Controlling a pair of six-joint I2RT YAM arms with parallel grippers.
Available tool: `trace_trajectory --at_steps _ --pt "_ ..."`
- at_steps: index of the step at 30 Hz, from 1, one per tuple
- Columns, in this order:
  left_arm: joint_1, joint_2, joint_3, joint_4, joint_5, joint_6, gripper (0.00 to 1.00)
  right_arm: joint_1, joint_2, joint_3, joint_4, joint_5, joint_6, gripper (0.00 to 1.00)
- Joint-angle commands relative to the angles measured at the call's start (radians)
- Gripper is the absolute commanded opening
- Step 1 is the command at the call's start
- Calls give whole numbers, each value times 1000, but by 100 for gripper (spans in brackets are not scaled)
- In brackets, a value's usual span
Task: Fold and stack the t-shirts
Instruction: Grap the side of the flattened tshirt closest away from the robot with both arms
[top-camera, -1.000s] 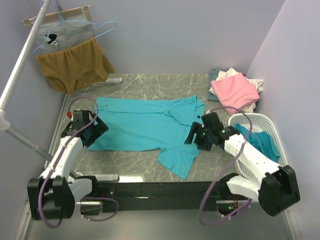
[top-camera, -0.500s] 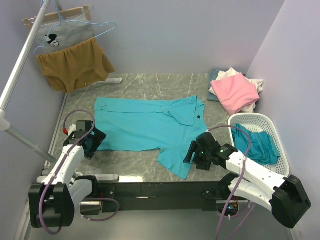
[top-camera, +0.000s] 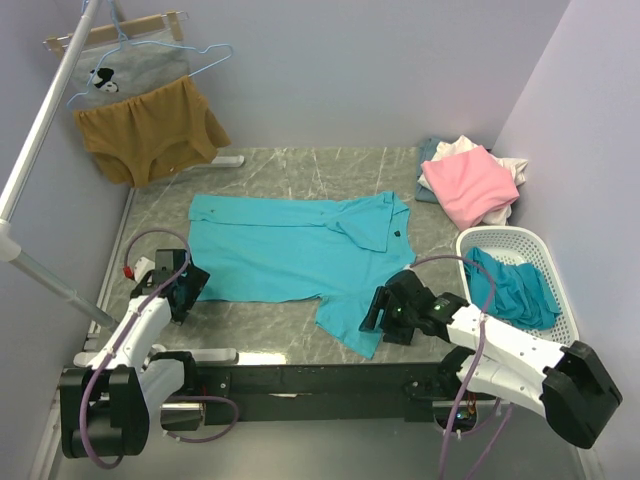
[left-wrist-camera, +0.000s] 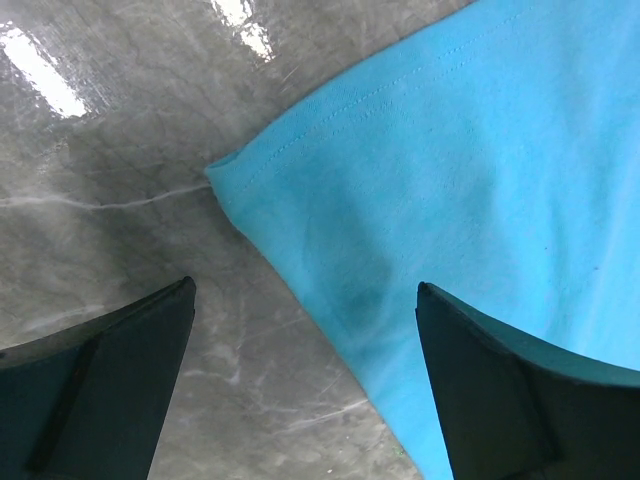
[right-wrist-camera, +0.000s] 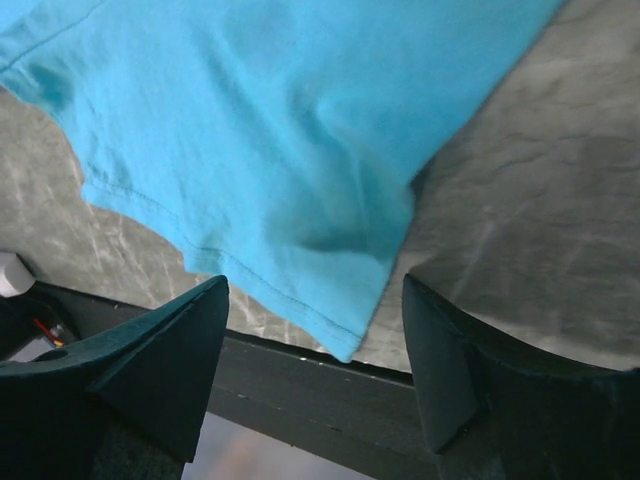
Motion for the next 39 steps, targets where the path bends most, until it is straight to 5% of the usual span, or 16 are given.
trace_trajectory --at_steps 1,7,11,14,16,18,28,34,36,39 --pt "4 7 -41 -19 -36 -9 96 52 64 -9 20 -11 39 75" --pt "4 -8 -59 -1 -18 -7 72 161 141 25 7 30 74 70" --pt "5 18 -62 21 -6 -1 35 190 196 38 1 56 85 62" --pt "5 43 -62 35 10 4 7 198 202 47 -15 85 88 44" --pt "4 49 -62 35 13 5 1 201 180 51 -38 99 96 24" --pt "5 47 -61 35 13 7 1 202 155 62 -67 133 99 0" --pt "2 -81 -53 -17 39 -7 1 202 -67 130 -132 240 82 0" --pt "2 -85 -59 -17 45 -6 1 202 -34 159 -115 222 47 0" --pt "2 -76 -59 -19 46 -7 17 204 -17 159 -103 211 37 0" --pt "2 -62 -53 -40 17 -27 65 202 11 157 -89 191 28 7"
